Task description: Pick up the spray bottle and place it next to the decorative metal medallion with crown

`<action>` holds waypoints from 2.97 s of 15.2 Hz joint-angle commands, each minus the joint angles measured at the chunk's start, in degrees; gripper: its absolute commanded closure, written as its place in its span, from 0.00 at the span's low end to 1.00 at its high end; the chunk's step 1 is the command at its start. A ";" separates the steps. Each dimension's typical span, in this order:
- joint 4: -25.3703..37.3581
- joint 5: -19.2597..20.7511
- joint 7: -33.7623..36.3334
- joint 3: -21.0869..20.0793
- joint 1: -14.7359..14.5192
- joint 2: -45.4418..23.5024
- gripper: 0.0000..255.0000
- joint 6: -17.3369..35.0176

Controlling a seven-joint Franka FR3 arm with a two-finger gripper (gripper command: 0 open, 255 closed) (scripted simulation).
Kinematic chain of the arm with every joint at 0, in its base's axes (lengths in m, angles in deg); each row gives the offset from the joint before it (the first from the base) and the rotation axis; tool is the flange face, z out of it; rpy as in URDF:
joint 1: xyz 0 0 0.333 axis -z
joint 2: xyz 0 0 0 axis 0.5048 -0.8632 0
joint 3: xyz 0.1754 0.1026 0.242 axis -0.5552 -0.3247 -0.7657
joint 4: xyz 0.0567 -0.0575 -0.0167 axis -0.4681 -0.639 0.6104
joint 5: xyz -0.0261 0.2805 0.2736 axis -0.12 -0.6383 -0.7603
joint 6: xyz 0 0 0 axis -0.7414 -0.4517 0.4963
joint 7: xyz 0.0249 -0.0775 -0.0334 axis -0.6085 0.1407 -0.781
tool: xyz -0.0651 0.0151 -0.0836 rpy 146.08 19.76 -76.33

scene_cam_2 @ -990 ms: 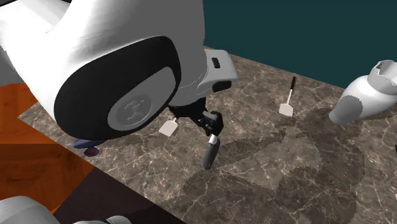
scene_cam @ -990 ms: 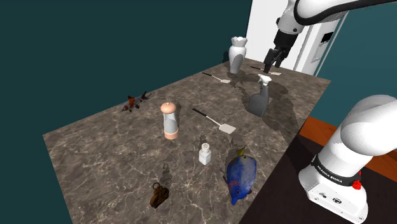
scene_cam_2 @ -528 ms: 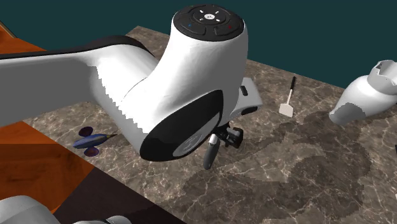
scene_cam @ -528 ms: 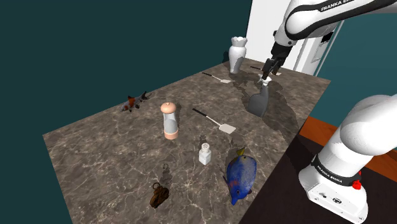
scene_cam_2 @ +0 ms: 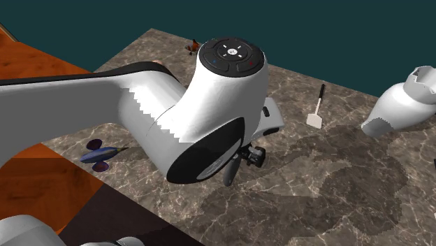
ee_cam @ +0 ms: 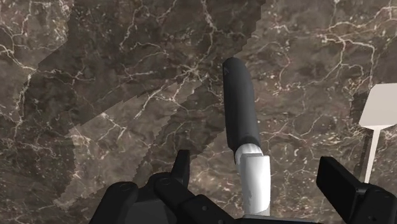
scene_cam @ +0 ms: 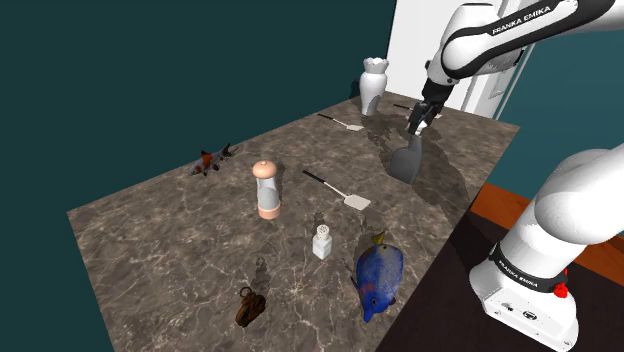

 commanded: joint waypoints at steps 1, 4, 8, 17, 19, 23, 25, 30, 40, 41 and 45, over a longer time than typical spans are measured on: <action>-0.07 0.00 -0.01 0.03 -0.01 -0.08 0.00 0.17; -0.07 0.00 -0.01 0.03 -0.01 -0.08 0.00 0.17; -0.07 0.00 -0.01 0.02 -0.01 -0.07 1.00 0.16; 0.94 -0.04 0.09 -0.27 0.02 0.73 1.00 -1.64; 2.02 -0.10 0.17 -0.55 0.02 1.42 1.00 -3.40; 4.28 -0.27 0.30 -1.08 0.00 2.62 1.00 -6.85; 5.48 -0.37 0.35 -1.33 -0.03 3.11 1.00 -8.54; 8.66 -0.65 0.44 -1.92 -0.13 4.06 1.00 -12.67; 15.78 -1.30 0.48 -2.91 -0.46 4.82 1.00 -20.54; 16.55 -1.37 0.48 -3.00 -0.50 4.82 1.00 -21.31; 19.71 -1.65 0.45 -3.32 -0.66 4.68 1.00 -24.34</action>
